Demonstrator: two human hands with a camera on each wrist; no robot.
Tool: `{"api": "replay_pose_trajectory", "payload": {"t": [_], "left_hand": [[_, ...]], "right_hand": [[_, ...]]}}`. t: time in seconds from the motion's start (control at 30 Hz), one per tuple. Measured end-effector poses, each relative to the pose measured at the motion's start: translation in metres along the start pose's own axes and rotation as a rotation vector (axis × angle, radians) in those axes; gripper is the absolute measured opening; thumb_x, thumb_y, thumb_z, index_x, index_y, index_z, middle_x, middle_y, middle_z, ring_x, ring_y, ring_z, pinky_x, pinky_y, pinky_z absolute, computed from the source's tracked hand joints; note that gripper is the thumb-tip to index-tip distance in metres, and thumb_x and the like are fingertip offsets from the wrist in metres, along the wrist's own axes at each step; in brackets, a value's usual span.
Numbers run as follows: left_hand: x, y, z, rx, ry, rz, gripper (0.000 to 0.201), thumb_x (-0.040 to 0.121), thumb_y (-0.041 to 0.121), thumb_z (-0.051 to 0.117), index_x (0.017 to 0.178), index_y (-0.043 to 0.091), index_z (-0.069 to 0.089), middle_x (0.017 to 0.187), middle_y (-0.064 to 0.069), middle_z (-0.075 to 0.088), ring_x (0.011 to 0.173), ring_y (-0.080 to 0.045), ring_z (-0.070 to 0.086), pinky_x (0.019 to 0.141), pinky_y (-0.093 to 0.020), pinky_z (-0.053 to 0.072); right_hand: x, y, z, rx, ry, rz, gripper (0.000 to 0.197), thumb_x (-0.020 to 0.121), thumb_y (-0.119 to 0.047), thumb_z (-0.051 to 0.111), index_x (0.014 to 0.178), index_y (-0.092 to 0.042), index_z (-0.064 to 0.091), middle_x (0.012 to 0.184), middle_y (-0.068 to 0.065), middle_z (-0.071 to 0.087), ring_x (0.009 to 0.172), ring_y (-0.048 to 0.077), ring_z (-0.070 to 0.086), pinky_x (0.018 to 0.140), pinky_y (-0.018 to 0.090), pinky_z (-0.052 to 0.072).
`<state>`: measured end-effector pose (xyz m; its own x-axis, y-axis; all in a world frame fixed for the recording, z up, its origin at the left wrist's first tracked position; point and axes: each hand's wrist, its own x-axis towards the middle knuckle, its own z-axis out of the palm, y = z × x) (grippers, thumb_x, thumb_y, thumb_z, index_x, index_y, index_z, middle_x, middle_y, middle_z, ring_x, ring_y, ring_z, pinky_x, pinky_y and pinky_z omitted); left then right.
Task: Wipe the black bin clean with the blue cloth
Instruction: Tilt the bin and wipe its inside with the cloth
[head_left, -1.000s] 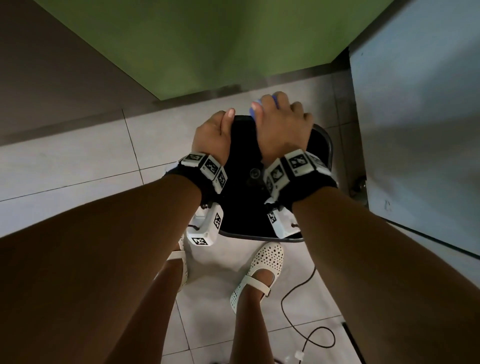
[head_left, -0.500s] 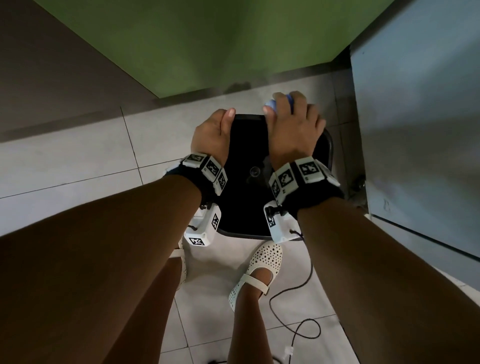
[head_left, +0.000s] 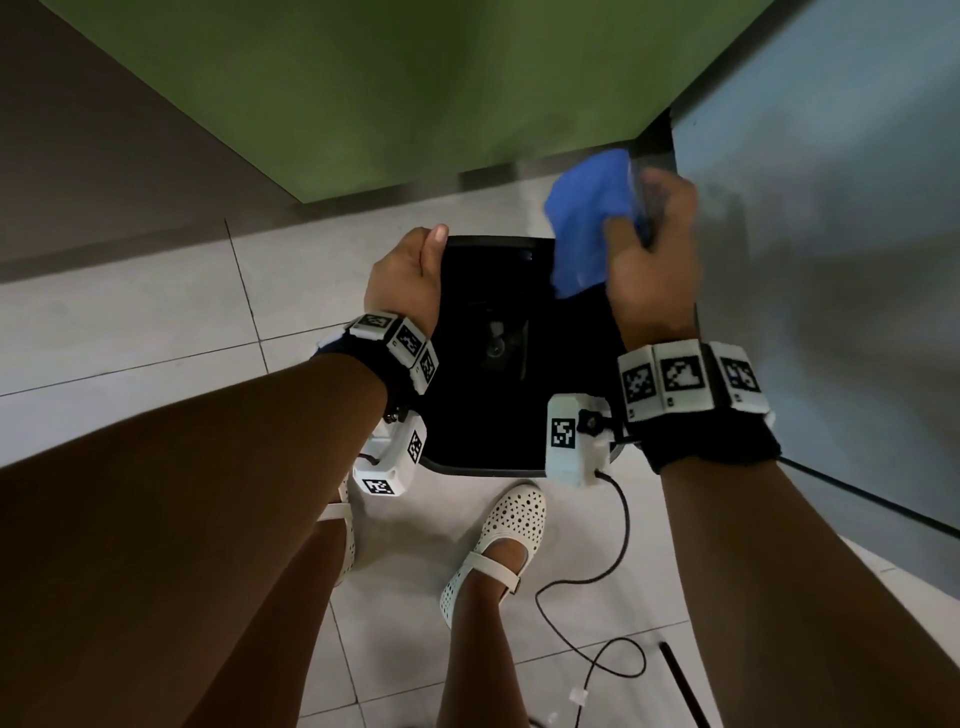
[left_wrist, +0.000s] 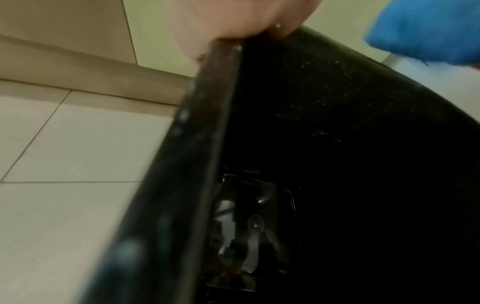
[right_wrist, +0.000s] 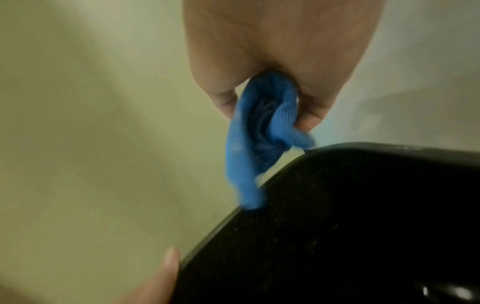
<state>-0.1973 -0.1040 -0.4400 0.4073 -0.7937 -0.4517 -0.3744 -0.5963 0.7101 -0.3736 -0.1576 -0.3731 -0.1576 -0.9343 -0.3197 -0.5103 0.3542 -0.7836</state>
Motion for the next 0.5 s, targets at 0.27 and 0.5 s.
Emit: {"api": "replay_pose_trajectory", "payload": {"t": [0.27, 0.5], "left_hand": [[0.004, 0.018, -0.006, 0.205, -0.015, 0.086, 0.029, 0.097, 0.029, 0.032, 0.108, 0.014, 0.055, 0.098, -0.01, 0.067, 0.093, -0.031, 0.061, 0.079, -0.035, 0.047], [0.018, 0.044, 0.01, 0.586, -0.314, 0.349, 0.039, 0.086, 0.054, 0.04, 0.113, 0.03, 0.056, 0.112, -0.003, 0.067, 0.109, -0.026, 0.058, 0.099, -0.041, 0.04]], "right_hand": [[0.003, 0.02, 0.007, -0.36, 0.038, -0.049, 0.047, 0.093, -0.015, 0.034, 0.139, -0.016, 0.037, 0.122, 0.032, 0.047, 0.104, 0.041, 0.051, 0.083, 0.038, 0.045], [0.01, 0.021, 0.021, -0.734, 0.029, -0.103, 0.057, 0.086, -0.042, 0.026, 0.131, -0.016, 0.049, 0.143, 0.019, 0.036, 0.126, 0.035, 0.039, 0.1, 0.045, 0.03]]}}
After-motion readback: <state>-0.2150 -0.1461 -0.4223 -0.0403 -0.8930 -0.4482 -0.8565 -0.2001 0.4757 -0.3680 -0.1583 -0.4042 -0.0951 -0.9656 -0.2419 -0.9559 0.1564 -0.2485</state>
